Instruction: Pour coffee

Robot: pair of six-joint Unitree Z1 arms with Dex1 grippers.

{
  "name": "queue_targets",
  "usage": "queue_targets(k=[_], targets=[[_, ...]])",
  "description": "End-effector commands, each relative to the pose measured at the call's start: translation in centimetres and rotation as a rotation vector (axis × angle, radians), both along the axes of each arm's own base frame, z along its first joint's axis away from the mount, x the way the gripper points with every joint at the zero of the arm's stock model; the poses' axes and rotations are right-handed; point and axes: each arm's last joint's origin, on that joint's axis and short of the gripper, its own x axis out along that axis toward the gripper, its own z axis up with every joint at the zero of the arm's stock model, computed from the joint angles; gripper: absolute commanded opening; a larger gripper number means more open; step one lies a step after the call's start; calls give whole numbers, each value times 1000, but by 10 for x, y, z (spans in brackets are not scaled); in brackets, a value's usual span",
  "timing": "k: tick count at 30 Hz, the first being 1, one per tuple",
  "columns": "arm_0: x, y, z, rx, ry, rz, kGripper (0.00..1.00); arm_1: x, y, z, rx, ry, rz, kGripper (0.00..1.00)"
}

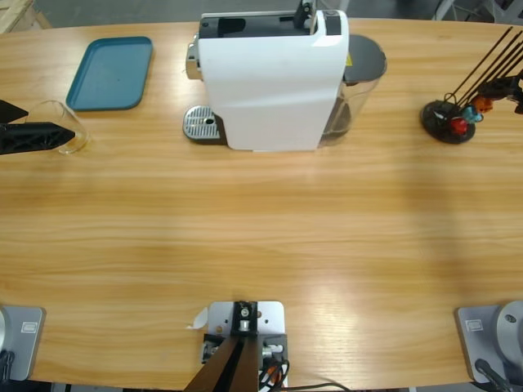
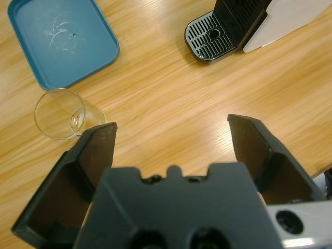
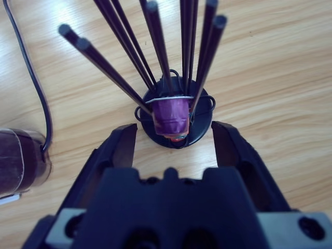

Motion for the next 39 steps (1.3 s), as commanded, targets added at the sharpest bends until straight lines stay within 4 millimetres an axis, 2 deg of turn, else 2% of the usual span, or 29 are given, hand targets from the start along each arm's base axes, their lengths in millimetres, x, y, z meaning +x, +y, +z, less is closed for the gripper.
queue_targets(k=[1, 5, 8, 9, 11, 15, 17, 25, 39], targets=[[0, -2, -13, 35, 29, 1, 936, 3, -3, -12, 5, 41, -23, 616], [0, -2, -13, 35, 29, 1, 936, 3, -3, -12, 3, 34, -15, 461], [1, -2, -13, 36, 30, 1, 936, 3, -3, -12, 0, 33, -2, 266], [1, -2, -14, 36, 30, 1, 936, 2, -3, -12, -1, 32, 0, 251], [1, -2, -14, 36, 29, 2, 936, 3, -3, -12, -1, 31, 3, 132], [1, -2, -14, 34, 28, 2, 936, 3, -2, -13, 1, 34, 7, 130], [1, -2, -14, 34, 27, 1, 936, 4, -2, -14, 1, 38, 7, 86], [2, -3, -15, 37, 29, 3, 936, 5, -2, -15, -1, 40, 7, 85], [3, -4, -20, 37, 29, 2, 936, -11, -4, 9, -11, -62, 8, 85]])
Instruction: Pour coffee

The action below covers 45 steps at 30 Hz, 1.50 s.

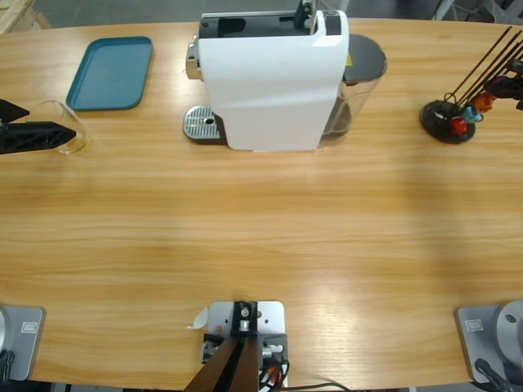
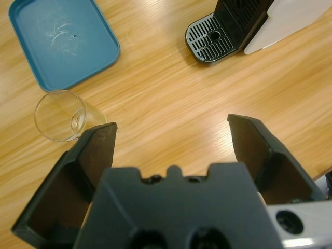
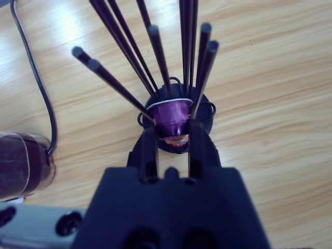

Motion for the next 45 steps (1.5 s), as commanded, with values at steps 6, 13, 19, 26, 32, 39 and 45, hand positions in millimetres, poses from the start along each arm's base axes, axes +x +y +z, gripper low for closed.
queue_targets(k=[6, 13, 19, 26, 32, 39, 45], targets=[[3, -4, -19, 38, 36, 0, 936, -12, -4, 25, -16, -57, 7, 85], [6, -7, -25, 42, 38, -1, 941, -13, -4, 44, -19, -64, 10, 81], [7, -7, -27, 44, 38, -3, 941, -14, -4, 63, -22, -79, 6, 80], [7, -7, -27, 43, 37, -3, 941, -28, -6, 82, -25, -85, 2, 81], [7, -7, -27, 43, 36, -3, 941, -37, -6, 107, -57, -89, 24, 81], [7, -8, -28, 42, 35, -3, 936, -40, 35, 147, -137, -101, 367, 85], [6, -7, -27, 35, 29, -3, 936, -63, 86, 159, -122, -104, 857, 86]])
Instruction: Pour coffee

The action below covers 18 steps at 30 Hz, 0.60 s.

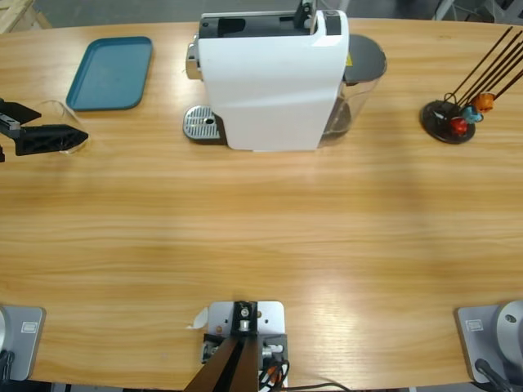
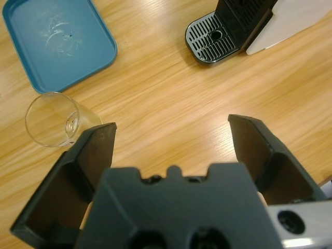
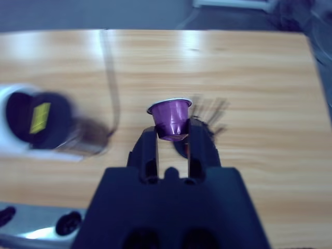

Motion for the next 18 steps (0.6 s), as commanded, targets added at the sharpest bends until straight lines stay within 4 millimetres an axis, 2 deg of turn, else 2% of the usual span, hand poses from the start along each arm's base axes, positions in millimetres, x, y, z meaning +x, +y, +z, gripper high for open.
queue_targets(k=[1, 4, 8, 13, 18], targets=[[-1, -1, -14, 35, 29, -2, 936, -25, 58, 7, -49, 56, 547, 88], [-3, 1, -13, 26, 18, -2, 936, -33, 71, 2, -69, 74, 677, 88], [-5, 2, -13, 20, 11, -2, 936, -34, 96, -6, -97, 103, 811, 85], [-5, 2, -13, 19, 9, -2, 936, -27, 131, -6, -107, 122, 914, 87], [-4, 2, -14, 21, 12, -2, 936, -11, 178, -12, -118, 147, 1040, 85]])
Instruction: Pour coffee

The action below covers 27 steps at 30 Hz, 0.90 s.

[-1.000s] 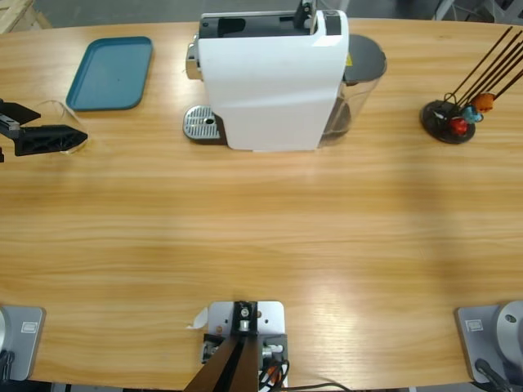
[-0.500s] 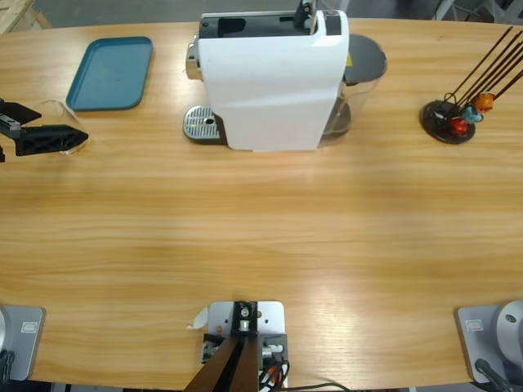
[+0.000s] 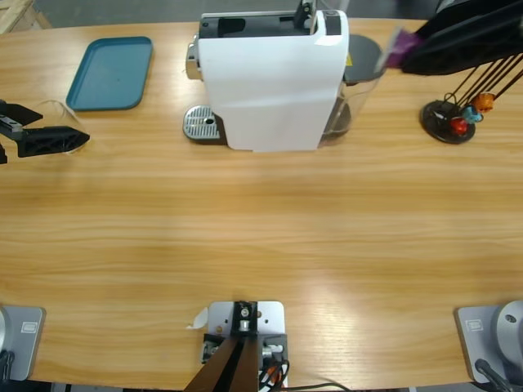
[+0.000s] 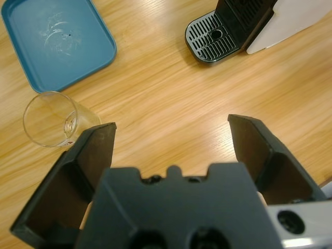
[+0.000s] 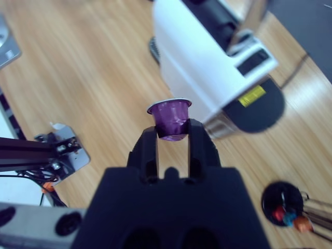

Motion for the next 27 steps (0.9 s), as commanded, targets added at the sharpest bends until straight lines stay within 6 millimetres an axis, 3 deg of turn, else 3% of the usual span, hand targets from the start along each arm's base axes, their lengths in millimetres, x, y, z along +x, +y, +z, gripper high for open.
queue_targets(k=[1, 14, 22, 27], targets=[[-4, 2, -10, 21, 12, -1, 936, 27, 73, -17, -61, 61, 191, 86], [-5, 2, -9, 18, 8, -1, 936, 79, 143, -29, -128, -77, 420, 89], [-5, 2, -9, 17, 7, -1, 936, 101, 149, -37, -260, -205, 401, 94], [-5, 2, -10, 17, 6, -1, 936, 110, 148, -28, -288, -285, 335, 94]])
